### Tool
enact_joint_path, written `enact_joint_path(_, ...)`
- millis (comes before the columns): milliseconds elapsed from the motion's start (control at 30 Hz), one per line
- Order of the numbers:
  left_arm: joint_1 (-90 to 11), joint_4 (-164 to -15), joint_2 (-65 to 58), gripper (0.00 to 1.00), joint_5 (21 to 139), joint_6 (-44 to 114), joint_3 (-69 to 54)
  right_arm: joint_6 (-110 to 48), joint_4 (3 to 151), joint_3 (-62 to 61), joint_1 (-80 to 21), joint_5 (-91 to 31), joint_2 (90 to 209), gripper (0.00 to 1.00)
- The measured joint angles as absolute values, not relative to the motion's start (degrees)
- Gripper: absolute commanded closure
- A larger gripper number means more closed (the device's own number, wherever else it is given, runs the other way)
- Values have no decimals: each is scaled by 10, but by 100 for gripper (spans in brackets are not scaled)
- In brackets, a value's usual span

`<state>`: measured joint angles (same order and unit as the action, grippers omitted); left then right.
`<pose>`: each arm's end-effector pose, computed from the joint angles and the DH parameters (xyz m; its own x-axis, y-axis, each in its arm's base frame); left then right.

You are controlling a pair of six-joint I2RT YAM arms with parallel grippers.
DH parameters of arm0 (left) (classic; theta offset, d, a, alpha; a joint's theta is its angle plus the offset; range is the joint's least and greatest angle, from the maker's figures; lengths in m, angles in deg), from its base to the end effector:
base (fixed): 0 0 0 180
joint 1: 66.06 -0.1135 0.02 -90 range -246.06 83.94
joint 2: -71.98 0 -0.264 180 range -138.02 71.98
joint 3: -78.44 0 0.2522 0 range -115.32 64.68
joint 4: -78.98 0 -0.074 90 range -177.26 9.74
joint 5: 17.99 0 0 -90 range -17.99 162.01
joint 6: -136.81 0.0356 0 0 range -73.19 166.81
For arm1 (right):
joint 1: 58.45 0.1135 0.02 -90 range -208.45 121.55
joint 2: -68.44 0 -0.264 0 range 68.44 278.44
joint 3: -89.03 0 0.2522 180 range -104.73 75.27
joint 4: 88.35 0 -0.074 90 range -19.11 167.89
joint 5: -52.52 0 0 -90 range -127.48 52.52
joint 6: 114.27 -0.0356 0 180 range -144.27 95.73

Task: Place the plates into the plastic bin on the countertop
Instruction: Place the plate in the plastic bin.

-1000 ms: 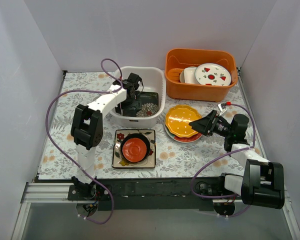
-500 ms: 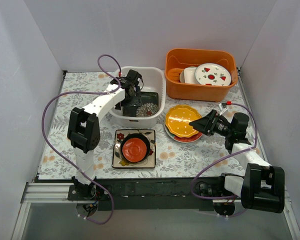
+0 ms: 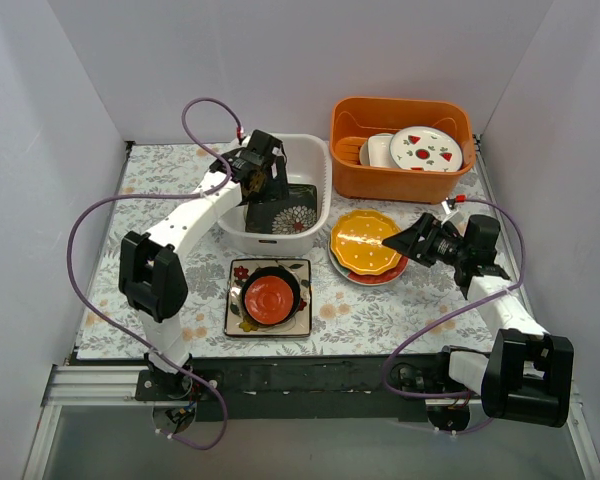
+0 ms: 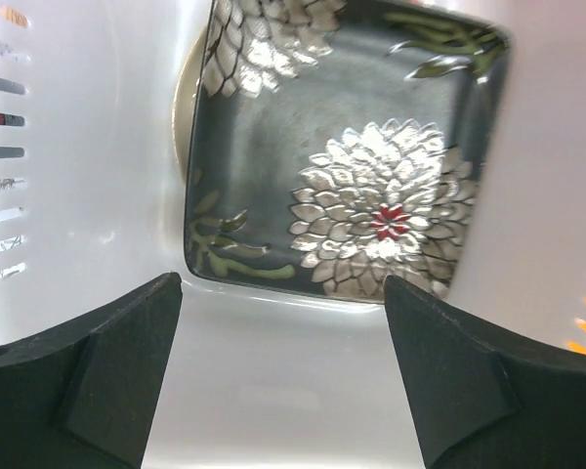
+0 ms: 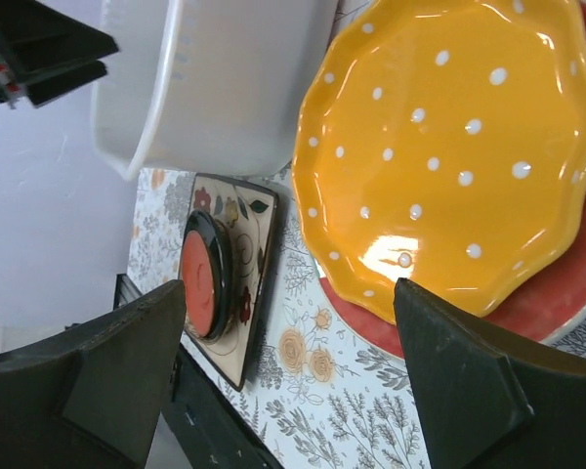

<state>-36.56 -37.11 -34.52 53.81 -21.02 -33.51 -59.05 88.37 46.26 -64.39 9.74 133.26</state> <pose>0.3557 -0.1885 0.2987 -0.5814 -0.6818 -0.4439 -0.5641 0.7310 -0.3840 0.2316 0.0022 0.2157 -0.6858 0.4609 -0.5633 -0.2415 0.5860 0.7735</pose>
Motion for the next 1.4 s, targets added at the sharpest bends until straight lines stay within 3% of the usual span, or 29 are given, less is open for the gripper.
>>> enact_joint_path(533, -345, -487, -230, 15, 615, -178, -269, -515, 775, 428, -644, -2, 1345, 14)
enact_joint_path(1400, -337, -565, -195, 13, 711, -161, -234, -494, 751, 412, -608, -117, 1408, 33)
